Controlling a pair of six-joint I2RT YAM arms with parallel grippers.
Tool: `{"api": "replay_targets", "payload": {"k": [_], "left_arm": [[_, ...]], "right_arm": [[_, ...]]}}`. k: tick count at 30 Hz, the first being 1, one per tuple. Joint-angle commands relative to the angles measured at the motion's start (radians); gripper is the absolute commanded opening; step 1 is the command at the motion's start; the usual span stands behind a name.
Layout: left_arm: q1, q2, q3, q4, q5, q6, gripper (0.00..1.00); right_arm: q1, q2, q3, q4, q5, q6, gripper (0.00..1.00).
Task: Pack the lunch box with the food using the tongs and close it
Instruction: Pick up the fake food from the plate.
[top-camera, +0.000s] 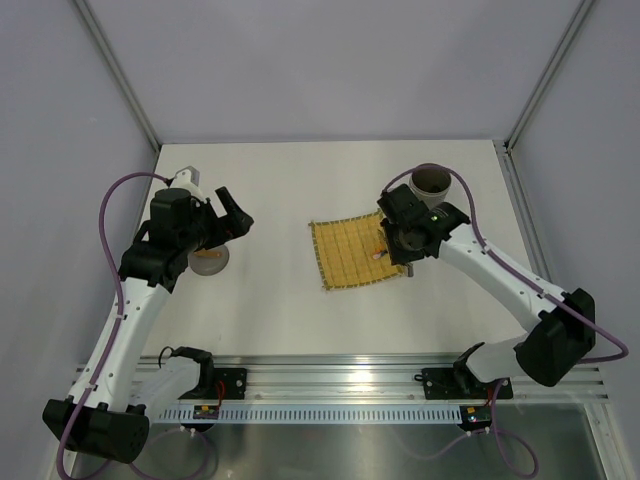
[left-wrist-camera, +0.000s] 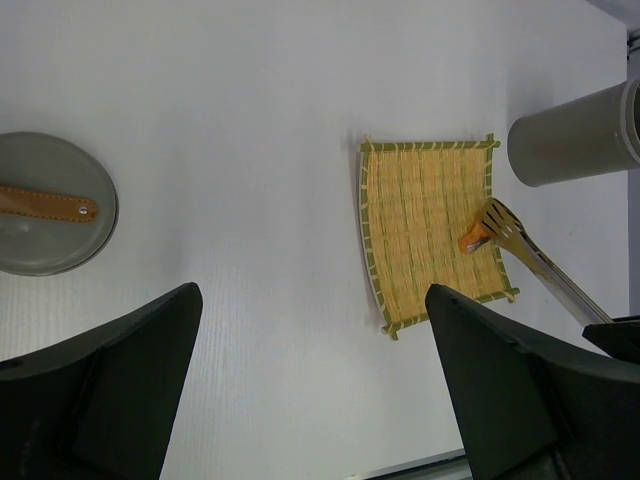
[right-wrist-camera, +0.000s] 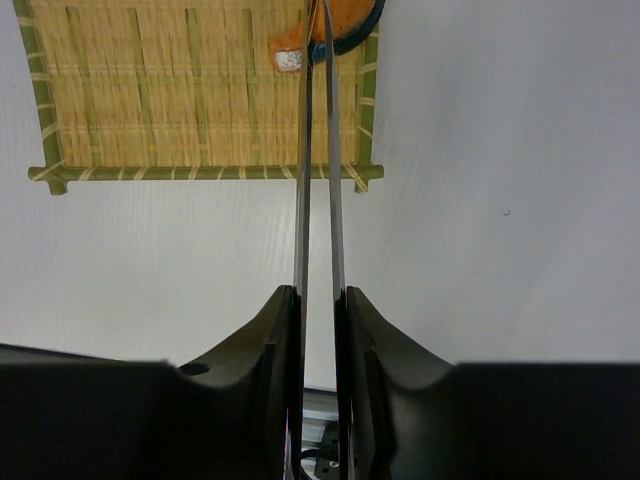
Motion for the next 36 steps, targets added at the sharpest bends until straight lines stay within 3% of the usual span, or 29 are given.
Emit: {"api": "replay_targets", "payload": {"k": [1,10,15,26,33,36], "left_arm": [[0.005,-0.014,0.002,0.037,0.018,-0.002,0.99],[0.005,-0.022,-0.004,0.037,0.022,-0.002,0.99],[0.005,-0.024,-0.009,0.036,0.021,0.001,0.99],[0.005,-0.030,-0.009,0.033,0.021,0.005,0.99],[0.005,-0.022,-0.001,0.036,0.021,0.005,0.99],[0.004,-0.020,-0.004,0.036,0.019,0.007,0.99]], "right_arm": [[0.006,-0.104,-0.002,0.036,0.098,0.046,0.31],[0.006,-0.142,-0.066,0.078,0.091,0.165,0.58],[0.006,-0.142,-0.094,0.081,0.086,0.192,0.60],[0.006,-0.079,-0.094,0.090,0.057,0.184,0.56],[0.006,-0.049,-0.076,0.102,0.052,0.172,0.45],[0.006,-0.055,-0.069,0.101,0.052,0.170,0.35]]}}
